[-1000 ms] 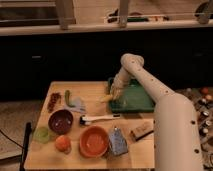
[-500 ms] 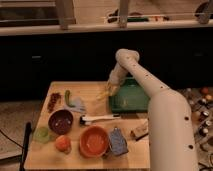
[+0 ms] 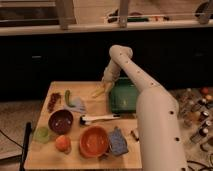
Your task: Place banana in table surface
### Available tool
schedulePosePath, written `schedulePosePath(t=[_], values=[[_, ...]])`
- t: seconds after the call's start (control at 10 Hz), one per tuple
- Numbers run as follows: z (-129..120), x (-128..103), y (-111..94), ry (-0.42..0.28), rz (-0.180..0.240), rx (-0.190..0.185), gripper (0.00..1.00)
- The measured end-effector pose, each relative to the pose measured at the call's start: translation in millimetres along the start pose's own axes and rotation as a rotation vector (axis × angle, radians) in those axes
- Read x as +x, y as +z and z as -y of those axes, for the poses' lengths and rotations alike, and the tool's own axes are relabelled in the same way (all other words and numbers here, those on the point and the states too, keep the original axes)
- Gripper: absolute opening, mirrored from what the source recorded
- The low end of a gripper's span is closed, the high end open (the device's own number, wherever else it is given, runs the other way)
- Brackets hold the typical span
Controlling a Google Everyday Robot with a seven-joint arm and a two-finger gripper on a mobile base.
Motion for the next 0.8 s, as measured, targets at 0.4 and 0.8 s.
schedulePosePath(t=[0.4,0.8], values=[[11,-12,13,-0.06,0.009,-0.007,0.0],[9,-14,29,-0.064,0.002,-0.01,0.0]])
